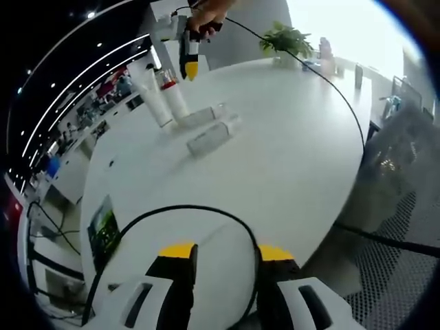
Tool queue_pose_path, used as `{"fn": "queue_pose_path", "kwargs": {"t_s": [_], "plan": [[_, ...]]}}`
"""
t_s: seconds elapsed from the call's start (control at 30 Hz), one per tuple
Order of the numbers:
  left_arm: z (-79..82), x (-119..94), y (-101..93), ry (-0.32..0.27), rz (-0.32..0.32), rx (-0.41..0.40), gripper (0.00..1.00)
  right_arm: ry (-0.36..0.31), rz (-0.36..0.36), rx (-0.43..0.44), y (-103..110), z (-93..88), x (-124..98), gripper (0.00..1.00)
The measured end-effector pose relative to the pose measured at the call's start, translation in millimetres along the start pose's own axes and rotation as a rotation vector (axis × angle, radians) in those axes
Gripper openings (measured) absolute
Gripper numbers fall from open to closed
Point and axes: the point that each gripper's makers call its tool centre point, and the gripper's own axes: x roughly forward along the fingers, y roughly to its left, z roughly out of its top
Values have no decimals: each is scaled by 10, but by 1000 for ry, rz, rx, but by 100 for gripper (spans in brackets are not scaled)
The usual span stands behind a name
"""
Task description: Arrange the skincare products in the storage area until every visible bottle or jar stands upright without overlapping.
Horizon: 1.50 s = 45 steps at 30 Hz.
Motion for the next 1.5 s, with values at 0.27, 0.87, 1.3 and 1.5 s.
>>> {"fn": "queue_pose_path", "kwargs": {"t_s": [0.27, 0.87, 1.3, 1.5], "plan": [[3, -2, -11, -4, -1, 6, 34, 6, 51, 145, 559, -404, 481, 40], [-24, -1, -28, 9, -12, 8, 34, 23, -49, 160, 619, -502, 771, 25], [-26, 0, -43, 17, -21, 17, 34, -10, -9, 192, 689, -412, 683, 18], [-25, 7, -44, 19, -21, 22, 34, -73, -12, 180, 796, -311, 500, 18]]}}
